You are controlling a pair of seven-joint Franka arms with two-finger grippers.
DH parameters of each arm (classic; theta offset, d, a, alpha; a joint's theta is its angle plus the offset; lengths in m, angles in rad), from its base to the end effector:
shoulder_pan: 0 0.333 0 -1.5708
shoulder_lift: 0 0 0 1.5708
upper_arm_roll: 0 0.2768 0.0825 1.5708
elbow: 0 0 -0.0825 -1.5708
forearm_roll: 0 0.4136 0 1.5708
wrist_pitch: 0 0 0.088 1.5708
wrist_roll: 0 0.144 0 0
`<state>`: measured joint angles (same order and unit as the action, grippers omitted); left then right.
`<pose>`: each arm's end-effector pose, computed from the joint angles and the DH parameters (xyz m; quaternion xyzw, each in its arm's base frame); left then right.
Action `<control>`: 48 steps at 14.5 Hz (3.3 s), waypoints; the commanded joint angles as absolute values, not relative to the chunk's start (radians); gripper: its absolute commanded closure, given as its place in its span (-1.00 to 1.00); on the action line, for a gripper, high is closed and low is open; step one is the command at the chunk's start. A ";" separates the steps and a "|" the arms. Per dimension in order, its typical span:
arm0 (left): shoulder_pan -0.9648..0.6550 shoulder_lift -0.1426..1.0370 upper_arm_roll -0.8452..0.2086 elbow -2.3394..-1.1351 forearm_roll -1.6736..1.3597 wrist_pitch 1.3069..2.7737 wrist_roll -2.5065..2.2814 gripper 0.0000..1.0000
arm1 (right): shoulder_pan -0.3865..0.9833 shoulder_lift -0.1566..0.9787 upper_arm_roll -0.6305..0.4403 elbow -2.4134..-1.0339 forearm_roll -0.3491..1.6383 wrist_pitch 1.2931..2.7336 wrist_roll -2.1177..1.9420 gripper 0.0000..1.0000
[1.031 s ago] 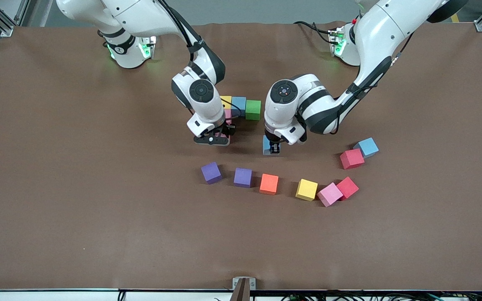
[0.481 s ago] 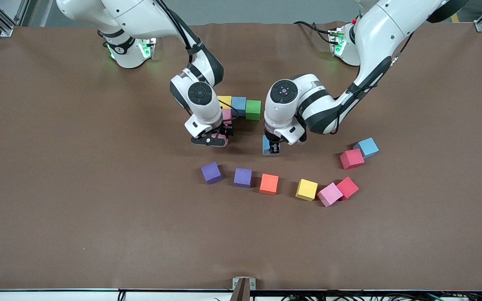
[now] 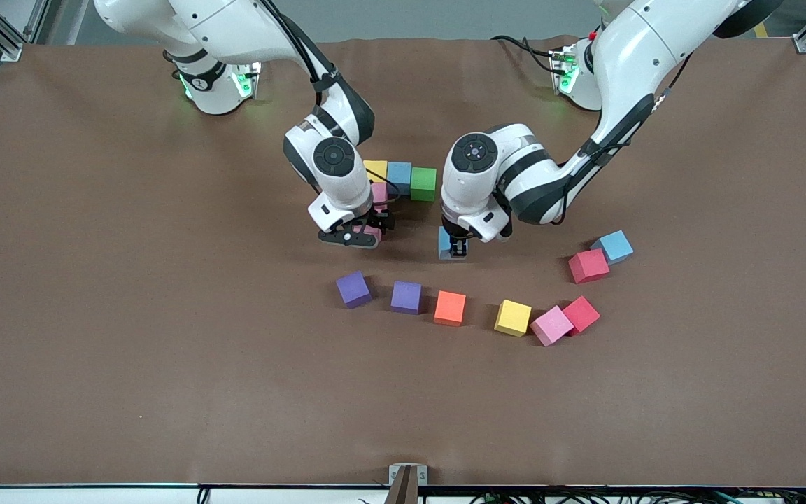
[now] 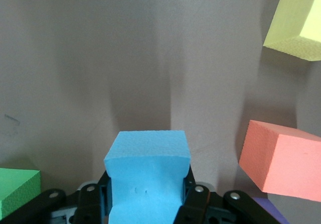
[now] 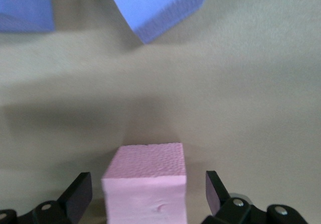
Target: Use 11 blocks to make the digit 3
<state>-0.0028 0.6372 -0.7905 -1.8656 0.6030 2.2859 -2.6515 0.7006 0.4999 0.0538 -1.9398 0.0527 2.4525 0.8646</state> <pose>0.4678 -0.4386 0.1707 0.7114 0.7026 0.0049 0.0163 0.4539 0.4298 0.1315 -0.9964 0.0786 0.0170 0.0253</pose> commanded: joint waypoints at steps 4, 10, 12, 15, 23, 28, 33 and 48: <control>-0.046 0.672 -0.793 -1.855 0.626 2.299 -2.668 0.32 | 0.646 0.388 0.052 -1.884 0.046 2.319 0.907 -1.00; -0.179 0.719 -0.737 -1.810 0.620 2.301 -2.720 0.32 | 0.493 0.385 -0.015 -1.858 0.043 2.237 0.923 -1.00; -0.244 0.736 -0.706 -1.787 0.611 2.301 -2.726 0.31 | 0.450 0.388 -0.014 -1.821 0.051 2.226 0.983 -1.00; -0.333 0.756 -0.644 -1.744 0.609 2.309 -2.775 0.31 | 0.434 0.475 -0.014 -1.706 0.057 2.201 1.113 -1.00; -0.396 0.814 -0.604 -1.657 0.609 2.326 -2.784 0.30 | 0.489 0.658 -0.009 -1.476 0.178 2.115 1.247 -1.00; -0.434 0.830 -0.581 -1.649 0.606 2.327 -2.812 0.28 | 0.543 0.728 -0.009 -1.476 0.175 2.206 1.386 -1.00; -0.436 0.836 -0.581 -1.637 0.604 2.342 -2.815 0.26 | 0.565 0.749 -0.009 -1.479 0.170 2.218 1.419 -1.00; -0.448 0.838 -0.580 -1.600 0.598 2.342 -2.809 -1.00 | 0.551 0.762 -0.008 -1.479 0.173 2.249 1.340 0.92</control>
<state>-0.4357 0.8198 -0.5902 -1.6272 0.5908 2.3260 -2.7311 0.5610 0.7661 -0.0125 -1.4905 0.1608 2.2626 1.4153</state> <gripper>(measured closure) 0.335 0.335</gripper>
